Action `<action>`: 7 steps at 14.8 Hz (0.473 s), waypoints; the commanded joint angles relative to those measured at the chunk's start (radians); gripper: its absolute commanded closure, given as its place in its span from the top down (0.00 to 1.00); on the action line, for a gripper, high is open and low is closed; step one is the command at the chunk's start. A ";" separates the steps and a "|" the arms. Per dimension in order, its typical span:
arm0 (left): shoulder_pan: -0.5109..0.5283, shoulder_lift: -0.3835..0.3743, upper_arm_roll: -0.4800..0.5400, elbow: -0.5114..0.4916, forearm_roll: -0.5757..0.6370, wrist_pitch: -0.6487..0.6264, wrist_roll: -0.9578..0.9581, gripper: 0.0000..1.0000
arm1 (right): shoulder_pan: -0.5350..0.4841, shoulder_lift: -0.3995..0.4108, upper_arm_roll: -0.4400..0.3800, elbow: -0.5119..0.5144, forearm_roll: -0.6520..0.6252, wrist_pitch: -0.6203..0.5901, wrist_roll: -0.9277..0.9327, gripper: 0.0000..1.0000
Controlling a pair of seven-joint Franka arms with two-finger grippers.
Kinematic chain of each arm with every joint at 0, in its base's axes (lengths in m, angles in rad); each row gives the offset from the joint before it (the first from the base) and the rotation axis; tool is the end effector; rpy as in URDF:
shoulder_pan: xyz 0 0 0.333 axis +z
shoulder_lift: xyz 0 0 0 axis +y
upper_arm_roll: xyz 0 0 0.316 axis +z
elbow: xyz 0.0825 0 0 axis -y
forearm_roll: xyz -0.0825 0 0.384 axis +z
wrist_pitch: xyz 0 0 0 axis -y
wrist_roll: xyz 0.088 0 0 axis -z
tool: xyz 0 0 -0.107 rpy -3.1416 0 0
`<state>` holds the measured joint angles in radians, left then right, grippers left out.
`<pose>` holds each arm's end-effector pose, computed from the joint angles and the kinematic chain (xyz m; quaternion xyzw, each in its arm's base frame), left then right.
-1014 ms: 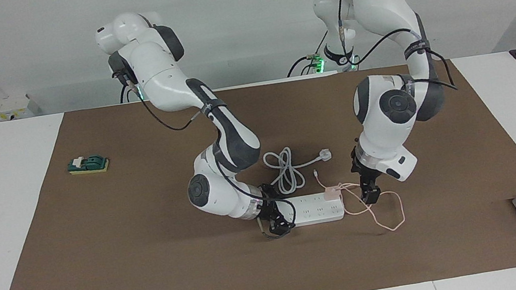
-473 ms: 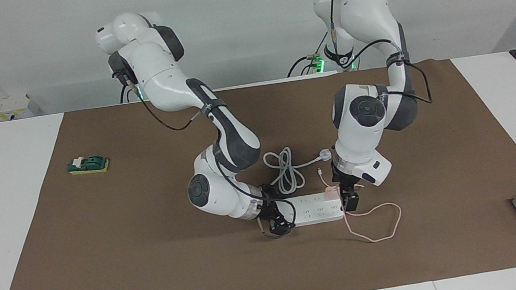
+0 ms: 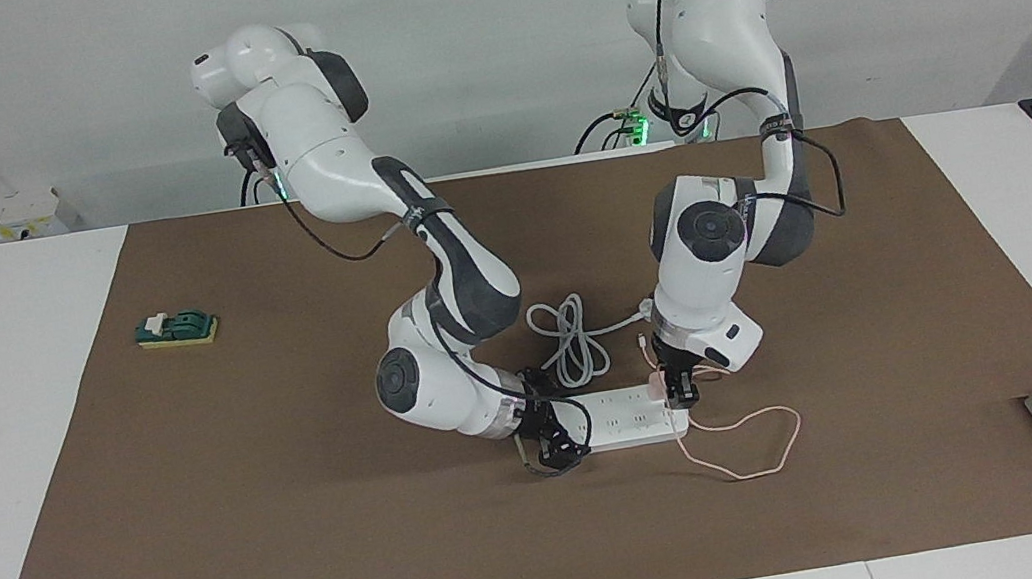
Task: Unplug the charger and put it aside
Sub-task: 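Close the left gripper on the pink charger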
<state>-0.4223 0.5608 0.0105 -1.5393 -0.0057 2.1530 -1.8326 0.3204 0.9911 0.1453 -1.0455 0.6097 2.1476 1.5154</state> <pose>0.6451 -0.2833 0.3319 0.7574 0.6524 0.0118 0.0237 0.7170 0.3398 0.2558 -0.7128 0.6235 0.2336 0.2206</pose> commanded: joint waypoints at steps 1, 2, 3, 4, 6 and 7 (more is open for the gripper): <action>-0.019 -0.035 0.019 -0.035 0.016 -0.028 -0.017 0.00 | 0.011 0.023 0.002 0.002 0.002 0.060 -0.035 0.33; -0.019 -0.035 0.019 -0.033 0.016 -0.033 -0.016 0.00 | 0.011 0.023 0.002 0.002 0.002 0.061 -0.035 0.33; -0.015 -0.035 0.020 -0.022 0.018 -0.057 -0.011 0.00 | 0.011 0.023 0.003 0.002 0.002 0.066 -0.035 0.33; -0.009 -0.035 0.020 -0.001 0.018 -0.088 -0.007 0.00 | 0.011 0.023 0.002 0.002 0.002 0.067 -0.035 0.33; 0.017 -0.068 0.020 0.022 0.036 -0.149 0.022 0.00 | 0.011 0.023 0.002 0.002 0.002 0.069 -0.035 0.33; 0.034 -0.097 0.020 0.021 0.035 -0.178 0.051 0.00 | 0.011 0.023 0.002 0.002 0.002 0.069 -0.035 0.33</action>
<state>-0.4232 0.5553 0.0124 -1.5080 -0.0054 2.1030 -1.8281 0.3213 0.9911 0.1455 -1.0460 0.6097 2.1504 1.5149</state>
